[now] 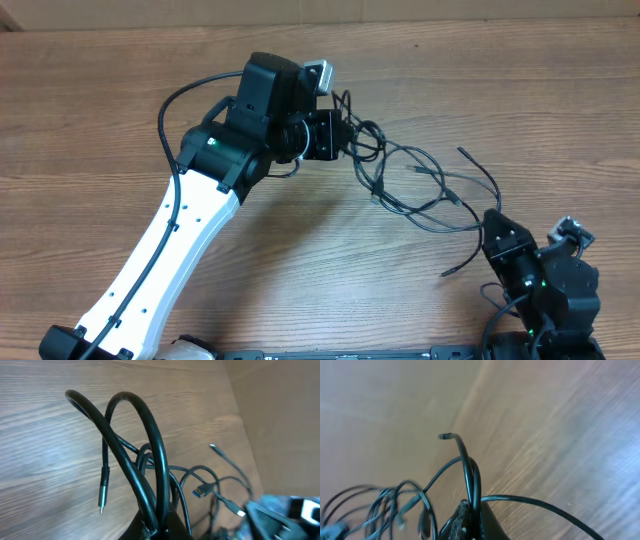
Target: Untangle cables
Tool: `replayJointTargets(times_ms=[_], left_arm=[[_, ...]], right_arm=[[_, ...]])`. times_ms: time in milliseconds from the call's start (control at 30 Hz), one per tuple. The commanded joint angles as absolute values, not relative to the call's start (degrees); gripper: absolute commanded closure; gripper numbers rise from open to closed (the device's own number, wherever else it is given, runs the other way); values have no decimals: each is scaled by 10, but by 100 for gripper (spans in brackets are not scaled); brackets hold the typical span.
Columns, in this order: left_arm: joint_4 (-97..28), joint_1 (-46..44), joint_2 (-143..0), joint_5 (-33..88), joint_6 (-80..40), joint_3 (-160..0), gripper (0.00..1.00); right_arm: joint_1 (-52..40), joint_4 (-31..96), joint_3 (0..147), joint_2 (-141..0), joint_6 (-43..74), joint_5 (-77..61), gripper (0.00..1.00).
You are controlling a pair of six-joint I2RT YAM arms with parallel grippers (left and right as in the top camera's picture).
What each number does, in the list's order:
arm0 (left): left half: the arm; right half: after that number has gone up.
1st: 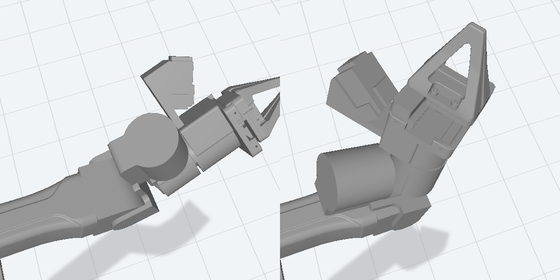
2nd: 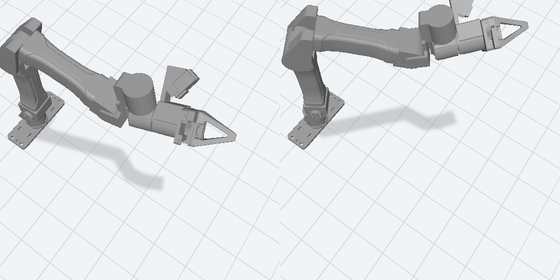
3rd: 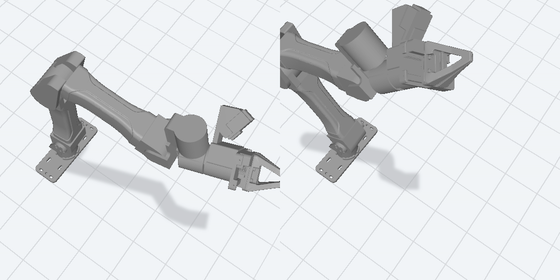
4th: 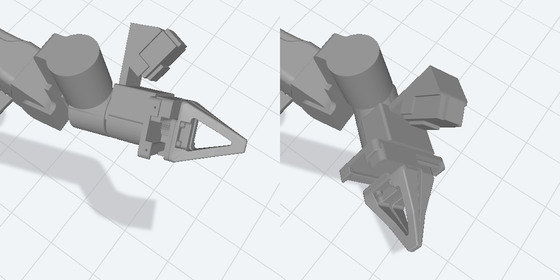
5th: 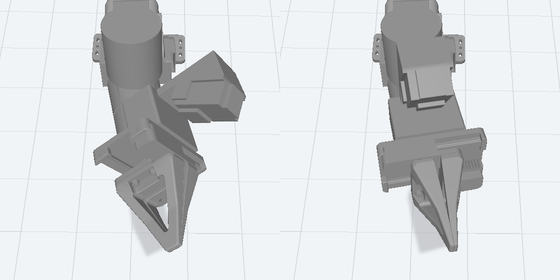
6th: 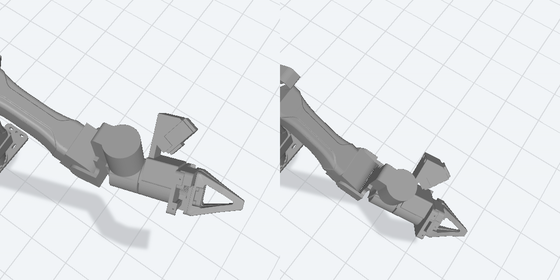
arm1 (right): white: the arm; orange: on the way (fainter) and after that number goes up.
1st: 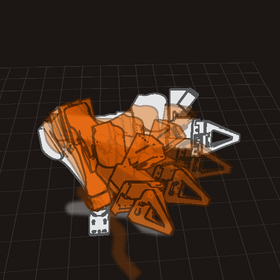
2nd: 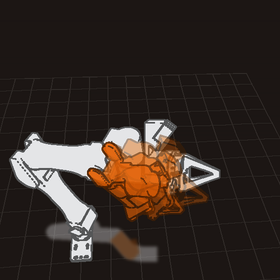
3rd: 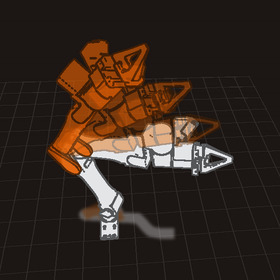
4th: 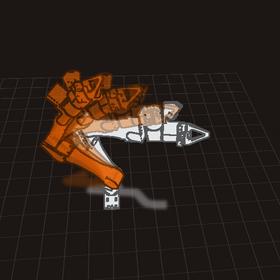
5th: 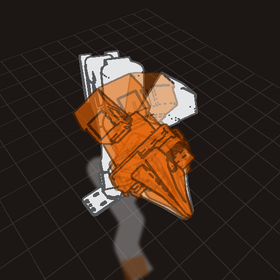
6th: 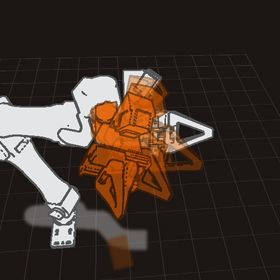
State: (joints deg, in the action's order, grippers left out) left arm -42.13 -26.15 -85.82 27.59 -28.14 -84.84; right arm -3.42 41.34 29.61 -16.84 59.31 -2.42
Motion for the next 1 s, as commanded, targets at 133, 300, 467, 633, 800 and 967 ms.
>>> replayJointTargets(times_ms=[133,300,467,633,800,967], left_arm=[[-425,-257,-850,419,-249,-864,96],[-416,-254,-850,407,-300,-864,96],[-383,-249,-850,385,-445,-864,96],[-375,-237,-850,385,-498,-864,96],[-374,-236,-850,339,-497,-864,96],[-371,-237,-850,346,-455,-864,96]], right_arm=[[-32,439,301,-168,677,45,96],[-32,449,301,-168,677,53,96],[-32,488,301,-168,677,110,96],[-32,503,301,-168,677,133,93],[-32,483,301,-168,677,101,93],[-32,483,301,-168,675,100,90]])
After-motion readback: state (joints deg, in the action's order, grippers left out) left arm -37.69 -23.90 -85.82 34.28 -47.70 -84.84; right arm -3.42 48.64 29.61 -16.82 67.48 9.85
